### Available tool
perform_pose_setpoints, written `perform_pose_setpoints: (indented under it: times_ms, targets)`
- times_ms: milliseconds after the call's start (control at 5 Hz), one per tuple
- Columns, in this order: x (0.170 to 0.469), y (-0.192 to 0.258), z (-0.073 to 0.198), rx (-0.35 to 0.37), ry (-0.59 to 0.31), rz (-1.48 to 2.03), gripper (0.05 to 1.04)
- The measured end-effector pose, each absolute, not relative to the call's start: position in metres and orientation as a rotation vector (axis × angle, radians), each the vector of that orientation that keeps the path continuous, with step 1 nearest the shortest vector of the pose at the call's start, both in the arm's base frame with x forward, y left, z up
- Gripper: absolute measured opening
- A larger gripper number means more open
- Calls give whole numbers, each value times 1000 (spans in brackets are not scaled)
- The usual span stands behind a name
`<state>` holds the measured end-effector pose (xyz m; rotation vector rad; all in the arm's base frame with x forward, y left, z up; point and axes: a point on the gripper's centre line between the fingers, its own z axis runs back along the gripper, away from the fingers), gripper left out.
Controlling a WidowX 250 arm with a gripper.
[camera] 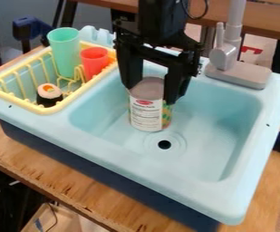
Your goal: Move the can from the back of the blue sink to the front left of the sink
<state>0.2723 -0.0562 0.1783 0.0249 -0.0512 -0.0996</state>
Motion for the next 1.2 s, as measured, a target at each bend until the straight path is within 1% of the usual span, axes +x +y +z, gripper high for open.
perform_pose_setpoints:
  times_ms: [200, 400, 600, 800, 1200]
  targets:
    - [272, -56, 170, 28, -24, -105, 1000]
    - [295, -56, 168, 1, -40, -145, 1000]
    - [309, -49, 176, -13, -82, -145, 1000]
    - [325, -40, 169, -14, -88, -130, 1000]
    - [348, -18, 164, -8, -117, -107, 1000]
